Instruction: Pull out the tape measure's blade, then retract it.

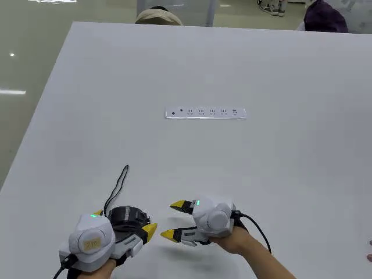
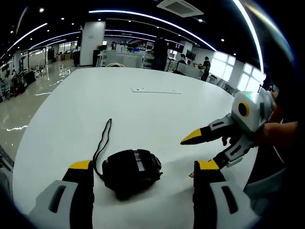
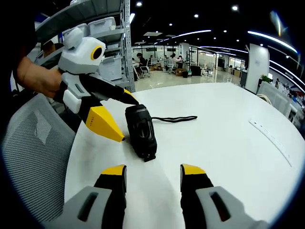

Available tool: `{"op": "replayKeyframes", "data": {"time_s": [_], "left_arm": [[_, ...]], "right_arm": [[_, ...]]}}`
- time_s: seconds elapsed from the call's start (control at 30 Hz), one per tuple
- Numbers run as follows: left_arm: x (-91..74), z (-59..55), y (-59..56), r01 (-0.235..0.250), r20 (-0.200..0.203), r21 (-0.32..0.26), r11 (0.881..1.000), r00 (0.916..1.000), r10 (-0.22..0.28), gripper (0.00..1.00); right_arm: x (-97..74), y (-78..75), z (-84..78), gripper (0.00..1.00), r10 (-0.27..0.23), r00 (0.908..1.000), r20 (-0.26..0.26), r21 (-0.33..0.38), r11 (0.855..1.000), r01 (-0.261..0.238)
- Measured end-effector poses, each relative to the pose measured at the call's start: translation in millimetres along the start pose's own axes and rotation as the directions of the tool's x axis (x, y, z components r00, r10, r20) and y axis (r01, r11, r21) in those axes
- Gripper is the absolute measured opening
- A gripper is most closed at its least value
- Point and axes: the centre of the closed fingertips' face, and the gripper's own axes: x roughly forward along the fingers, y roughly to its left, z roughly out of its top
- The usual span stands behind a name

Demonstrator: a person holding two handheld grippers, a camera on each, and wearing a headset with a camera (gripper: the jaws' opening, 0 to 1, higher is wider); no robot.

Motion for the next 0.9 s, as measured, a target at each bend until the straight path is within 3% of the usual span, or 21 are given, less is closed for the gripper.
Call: {"op": "replayKeyframes", "data": {"time_s": [0.2,0.43,0.7,0.9], "left_arm": [[-6.7,-8.3,1.9,0.026,-0.028,0.089,0.996,0.9993,-0.024,0.86],[-14.1,-12.1,7.1,0.057,-0.044,0.140,0.988,0.9977,-0.051,0.88],[-21.7,-7.6,4.8,0.118,-0.028,0.167,0.979,0.9930,-0.115,0.92],[-28.9,-3.4,7.2,0.119,-0.009,0.183,0.976,0.9928,-0.119,0.95]], "right_arm": [[-11.3,-1.3,0.0,0.52,-0.044,0.9990,0.007,0.054,0.998,0.043],[-24.8,0.1,1.3,0.59,-0.087,0.9960,0.020,0.078,0.993,0.086],[-39.9,0.3,1.3,0.69,-0.146,0.9888,0.028,0.105,0.984,0.143],[-50.8,-0.4,-2.2,0.80,-0.188,0.9819,0.021,0.117,0.976,0.184]]}}
